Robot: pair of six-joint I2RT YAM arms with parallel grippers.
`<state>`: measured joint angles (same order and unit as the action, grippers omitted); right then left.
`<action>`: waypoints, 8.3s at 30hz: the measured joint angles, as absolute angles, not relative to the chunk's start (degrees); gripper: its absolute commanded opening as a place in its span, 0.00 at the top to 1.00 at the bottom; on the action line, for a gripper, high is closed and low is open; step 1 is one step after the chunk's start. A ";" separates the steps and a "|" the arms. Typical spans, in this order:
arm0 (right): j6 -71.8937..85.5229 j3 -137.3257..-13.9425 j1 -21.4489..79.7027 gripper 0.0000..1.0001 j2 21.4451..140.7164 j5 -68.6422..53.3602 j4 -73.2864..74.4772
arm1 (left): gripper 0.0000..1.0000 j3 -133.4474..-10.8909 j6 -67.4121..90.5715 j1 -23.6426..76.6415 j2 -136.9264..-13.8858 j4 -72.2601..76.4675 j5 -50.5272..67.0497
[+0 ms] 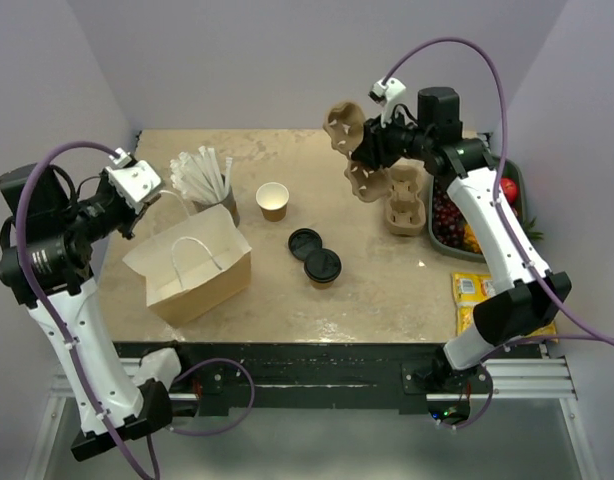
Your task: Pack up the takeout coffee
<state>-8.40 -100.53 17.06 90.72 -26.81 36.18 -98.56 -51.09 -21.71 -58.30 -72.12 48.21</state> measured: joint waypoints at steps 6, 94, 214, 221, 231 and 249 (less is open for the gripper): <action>-10.72 -102.28 19.42 0.86 87.35 -27.86 34.52 | 1.00 -96.84 -43.86 -19.81 -60.18 -61.41 54.26; -46.72 -70.08 66.41 0.92 75.18 -10.96 -2.20 | 1.00 -80.90 -14.44 0.84 -59.13 -48.97 50.96; -71.64 -76.44 73.65 0.96 88.14 8.75 21.69 | 1.00 -80.73 -7.03 0.84 -60.60 -47.11 58.22; -74.19 -79.83 73.95 0.98 91.53 12.82 22.83 | 1.00 -80.73 -6.55 0.84 -60.64 -46.76 58.57; -76.25 -78.67 73.97 0.99 88.44 15.53 23.20 | 1.00 -80.73 -7.55 0.84 -60.75 -47.46 58.72; -77.69 -77.36 73.97 1.00 86.52 18.00 23.33 | 1.00 -80.71 -8.14 0.84 -61.17 -47.83 58.98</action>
<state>-77.69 -77.36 73.97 86.52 18.00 23.33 -80.71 -8.14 0.84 -61.17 -47.83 58.98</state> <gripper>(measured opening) 0.384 0.021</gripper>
